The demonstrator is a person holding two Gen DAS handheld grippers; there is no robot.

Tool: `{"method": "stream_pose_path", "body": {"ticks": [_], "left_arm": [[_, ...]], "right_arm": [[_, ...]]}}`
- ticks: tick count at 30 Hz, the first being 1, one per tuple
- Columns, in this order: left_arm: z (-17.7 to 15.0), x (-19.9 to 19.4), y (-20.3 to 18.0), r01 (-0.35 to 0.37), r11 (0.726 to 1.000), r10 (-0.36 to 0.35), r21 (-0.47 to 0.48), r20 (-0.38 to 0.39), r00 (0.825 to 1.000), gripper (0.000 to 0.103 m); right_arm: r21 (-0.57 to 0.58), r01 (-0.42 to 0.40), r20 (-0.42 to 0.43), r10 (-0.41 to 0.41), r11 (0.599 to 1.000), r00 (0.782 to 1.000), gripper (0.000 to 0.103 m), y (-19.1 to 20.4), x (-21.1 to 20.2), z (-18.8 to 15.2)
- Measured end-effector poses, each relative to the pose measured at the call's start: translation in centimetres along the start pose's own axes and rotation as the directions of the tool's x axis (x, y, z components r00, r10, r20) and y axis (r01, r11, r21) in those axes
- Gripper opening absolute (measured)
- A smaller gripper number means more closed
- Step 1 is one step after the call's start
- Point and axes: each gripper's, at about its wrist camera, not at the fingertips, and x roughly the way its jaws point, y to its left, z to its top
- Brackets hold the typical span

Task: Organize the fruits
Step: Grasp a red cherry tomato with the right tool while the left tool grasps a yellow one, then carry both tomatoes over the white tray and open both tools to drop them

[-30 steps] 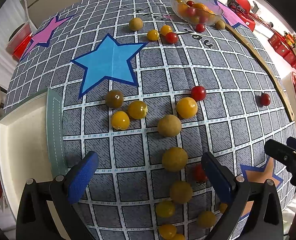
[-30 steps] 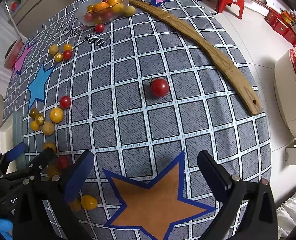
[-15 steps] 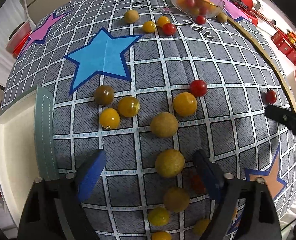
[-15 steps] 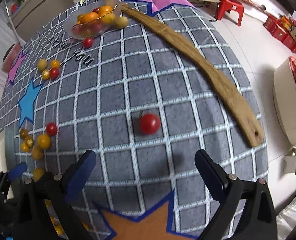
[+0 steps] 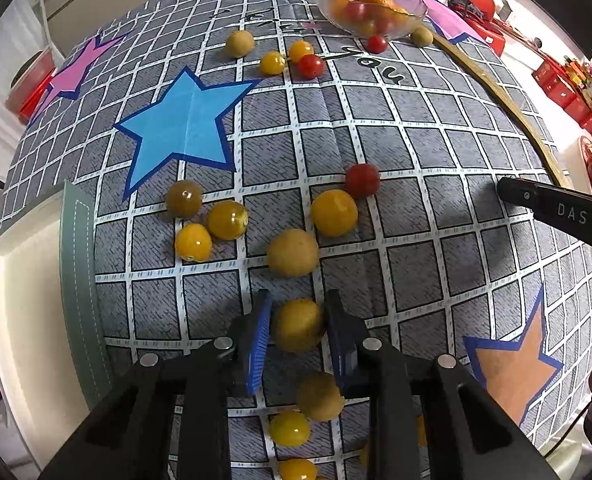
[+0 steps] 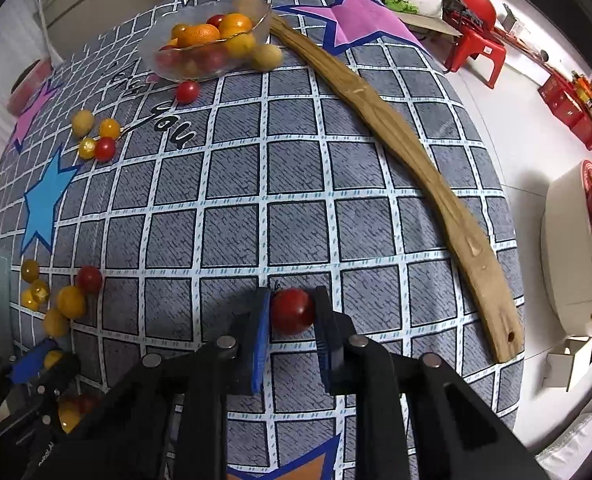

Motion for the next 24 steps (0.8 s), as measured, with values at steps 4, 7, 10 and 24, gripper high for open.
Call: {"method": "stream_pose_path", "body": {"ticks": [4,7,10,24], "left_arm": [[0.0,-0.7,1.3,0.066,0.997,-0.067,-0.03,-0.011,0.998,0.028],[-0.3,-1.6,2.3,0.092,0.995,-0.092,-0.035,0.001,0.996,0.028],[-0.7,-2.7,3.2,0.099,0.994,-0.098,-0.044,0.017,0.995,0.028],[-3.0,-5.3,12.3,0.04,0.988,-0.029,-0.152,0.071,0.997,0.028]], "right_arm": [[0.058,-0.088,-0.005,0.088,0.994,0.996,0.023,-0.4,-0.5,-1.0],[0.079,-0.124,-0.015,0.125,0.989,0.992,0.023,-0.6,-1.0,-2.1],[0.079,-0.144,-0.024,0.147,0.986,0.989,0.023,-0.2,-1.7,-3.1],[-0.059,-0.29,-0.065,0.286,0.955,0.956,0.023,11.3,-4.7,-4.5]]}}
